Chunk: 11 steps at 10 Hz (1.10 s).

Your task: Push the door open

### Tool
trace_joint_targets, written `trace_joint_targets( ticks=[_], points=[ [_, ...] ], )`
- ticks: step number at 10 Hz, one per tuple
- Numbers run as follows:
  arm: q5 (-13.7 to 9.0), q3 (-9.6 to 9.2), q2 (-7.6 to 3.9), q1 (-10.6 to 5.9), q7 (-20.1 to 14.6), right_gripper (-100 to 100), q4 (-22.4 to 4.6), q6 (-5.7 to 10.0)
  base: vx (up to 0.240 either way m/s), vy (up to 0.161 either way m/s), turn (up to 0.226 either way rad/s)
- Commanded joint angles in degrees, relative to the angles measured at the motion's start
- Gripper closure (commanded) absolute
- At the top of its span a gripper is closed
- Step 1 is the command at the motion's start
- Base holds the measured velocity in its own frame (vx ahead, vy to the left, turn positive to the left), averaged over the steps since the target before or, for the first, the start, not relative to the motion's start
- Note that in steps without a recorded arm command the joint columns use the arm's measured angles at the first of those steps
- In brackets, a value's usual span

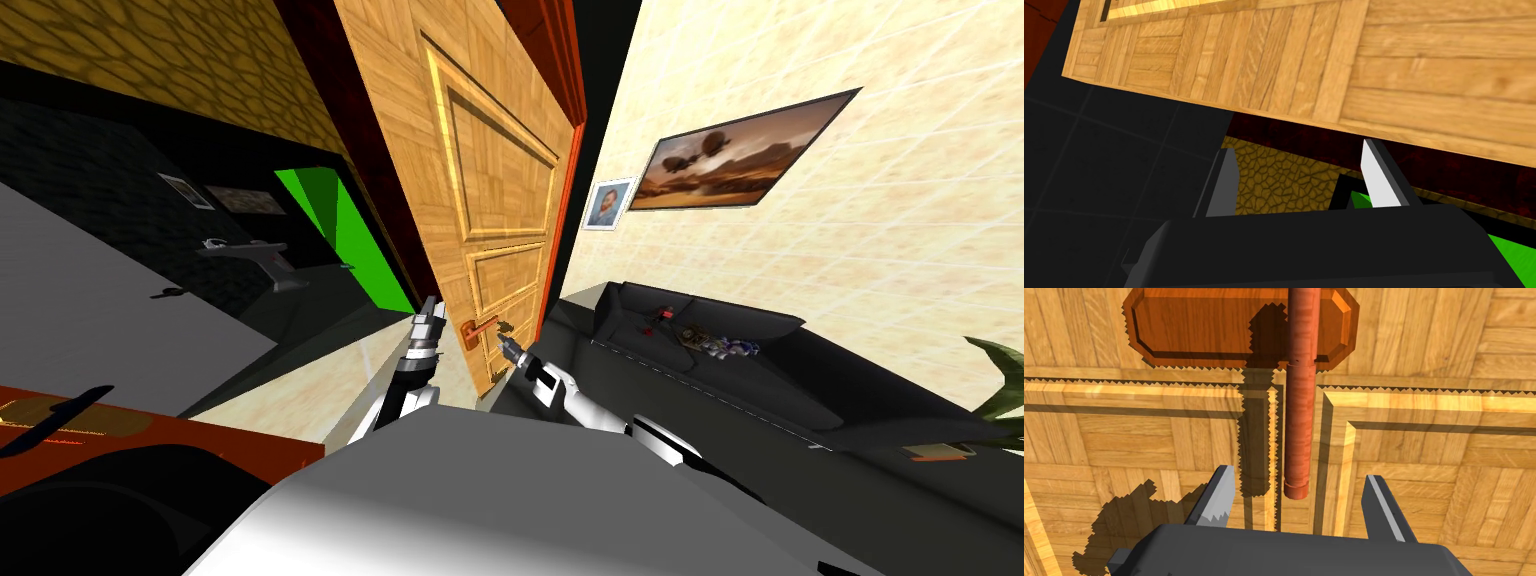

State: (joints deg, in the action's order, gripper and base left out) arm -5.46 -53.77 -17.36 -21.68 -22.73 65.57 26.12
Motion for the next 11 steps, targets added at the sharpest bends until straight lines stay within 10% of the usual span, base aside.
trace_joint_targets(
  ticks=[1,11],
  points=[
    [0.0,1.73,0.70,0.17,0.8,-100,-0.7,-0.75,-0.162,0.036,-0.074],
    [0.5,4.22,3.16,0.15,2.3,-100,-3.1,-1.24,0.077,0.110,0.031]
  ],
)
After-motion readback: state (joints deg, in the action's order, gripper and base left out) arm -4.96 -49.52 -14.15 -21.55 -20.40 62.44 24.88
